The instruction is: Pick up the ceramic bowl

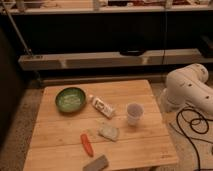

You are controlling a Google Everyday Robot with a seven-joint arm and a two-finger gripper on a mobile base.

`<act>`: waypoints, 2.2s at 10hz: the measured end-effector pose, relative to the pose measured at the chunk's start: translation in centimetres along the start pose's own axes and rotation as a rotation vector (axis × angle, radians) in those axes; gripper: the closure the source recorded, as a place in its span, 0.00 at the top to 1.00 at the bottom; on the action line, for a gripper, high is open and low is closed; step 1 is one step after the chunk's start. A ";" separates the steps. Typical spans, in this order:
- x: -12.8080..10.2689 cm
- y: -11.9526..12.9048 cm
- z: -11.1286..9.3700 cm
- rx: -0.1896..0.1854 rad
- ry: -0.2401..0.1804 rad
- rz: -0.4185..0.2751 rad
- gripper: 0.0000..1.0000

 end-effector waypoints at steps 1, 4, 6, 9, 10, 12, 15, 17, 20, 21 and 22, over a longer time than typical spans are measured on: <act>0.0 0.0 0.0 0.000 0.000 0.000 0.65; 0.0 0.0 0.0 0.000 0.000 0.000 0.65; 0.0 0.0 0.0 0.000 0.000 0.000 0.65; 0.0 0.0 0.0 0.000 0.000 0.000 0.65; 0.0 0.0 0.0 0.000 0.000 0.000 0.65; 0.0 0.0 0.0 0.000 0.000 0.000 0.65; -0.1 0.0 -0.2 -0.003 0.005 -0.003 0.65; -2.4 -1.0 -1.3 -0.006 0.010 -0.043 0.65; -6.4 -1.9 -2.6 -0.014 0.016 -0.086 0.65; -7.2 -2.1 -2.8 -0.015 0.021 -0.103 0.65; -8.5 -2.0 -3.3 -0.015 0.028 -0.119 0.65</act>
